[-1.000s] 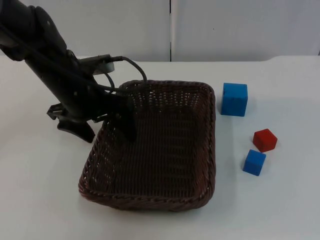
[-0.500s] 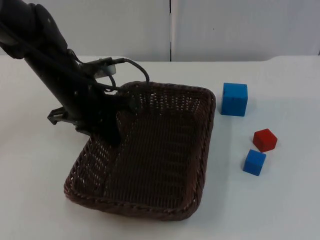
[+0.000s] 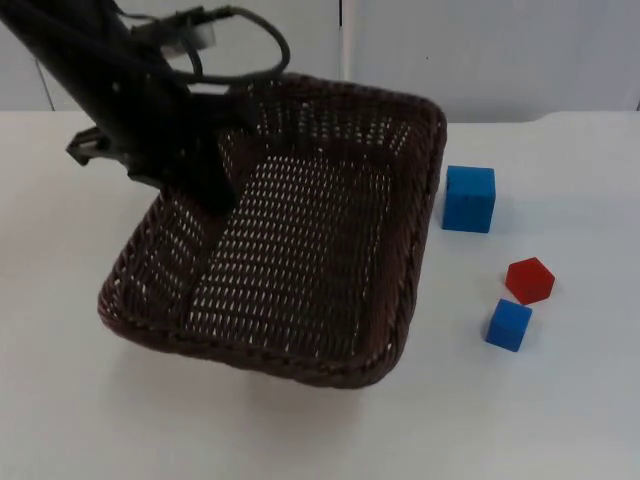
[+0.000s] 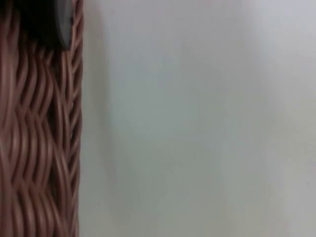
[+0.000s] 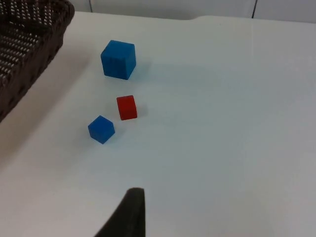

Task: Pick up the basket with the left hand and place the largest block into the basket with the right hand.

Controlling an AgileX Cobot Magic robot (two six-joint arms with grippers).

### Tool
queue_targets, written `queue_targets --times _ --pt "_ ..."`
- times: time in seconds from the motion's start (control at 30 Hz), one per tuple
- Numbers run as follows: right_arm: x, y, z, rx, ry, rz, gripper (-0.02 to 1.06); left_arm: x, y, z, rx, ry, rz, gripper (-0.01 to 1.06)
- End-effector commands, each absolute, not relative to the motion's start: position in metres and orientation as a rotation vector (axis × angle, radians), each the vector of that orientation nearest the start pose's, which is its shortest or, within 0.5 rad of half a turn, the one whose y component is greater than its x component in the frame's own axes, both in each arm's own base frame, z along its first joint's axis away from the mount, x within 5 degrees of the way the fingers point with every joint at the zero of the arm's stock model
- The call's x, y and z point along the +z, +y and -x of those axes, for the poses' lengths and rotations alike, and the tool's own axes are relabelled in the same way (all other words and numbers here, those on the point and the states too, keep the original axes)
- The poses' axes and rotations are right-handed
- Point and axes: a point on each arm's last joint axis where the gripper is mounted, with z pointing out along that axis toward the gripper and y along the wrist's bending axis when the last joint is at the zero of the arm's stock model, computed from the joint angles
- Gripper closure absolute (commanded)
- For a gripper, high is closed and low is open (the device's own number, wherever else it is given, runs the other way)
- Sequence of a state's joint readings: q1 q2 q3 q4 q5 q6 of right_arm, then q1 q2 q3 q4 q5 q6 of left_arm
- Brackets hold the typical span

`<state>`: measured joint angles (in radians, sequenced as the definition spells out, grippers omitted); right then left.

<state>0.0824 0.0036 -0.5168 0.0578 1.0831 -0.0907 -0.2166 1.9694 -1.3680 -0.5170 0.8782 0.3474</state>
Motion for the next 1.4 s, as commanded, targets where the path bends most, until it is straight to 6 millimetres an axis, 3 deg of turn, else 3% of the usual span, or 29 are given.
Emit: queue_targets --times 0.0,0.13,0.37,0.7,0.9,1.37 --pt "0.280 0.004 0.008 0.055 2.038 0.173 -0.01 0.200 -0.121 -0.372 -0.639 2.842 -0.370 1.05" --pt "0.280 0.004 0.008 0.055 2.038 0.173 -0.01 0.210 -0.119 -0.360 -0.659 2.822 -0.342 1.05" --pt "0.280 0.004 0.008 0.055 2.038 0.173 -0.01 0.215 -0.107 -0.322 -0.627 2.787 -0.281 1.05" --pt "0.280 0.004 0.008 0.055 2.038 0.173 -0.01 0.210 -0.062 -0.277 -0.703 2.832 0.003 1.05" --pt "0.280 0.004 0.008 0.055 2.038 0.173 -0.01 0.209 -0.056 -0.263 -0.715 2.863 0.021 1.05" --pt "0.280 0.004 0.008 0.055 2.038 0.173 -0.01 0.208 -0.057 -0.261 -0.722 2.876 -0.007 1.05"
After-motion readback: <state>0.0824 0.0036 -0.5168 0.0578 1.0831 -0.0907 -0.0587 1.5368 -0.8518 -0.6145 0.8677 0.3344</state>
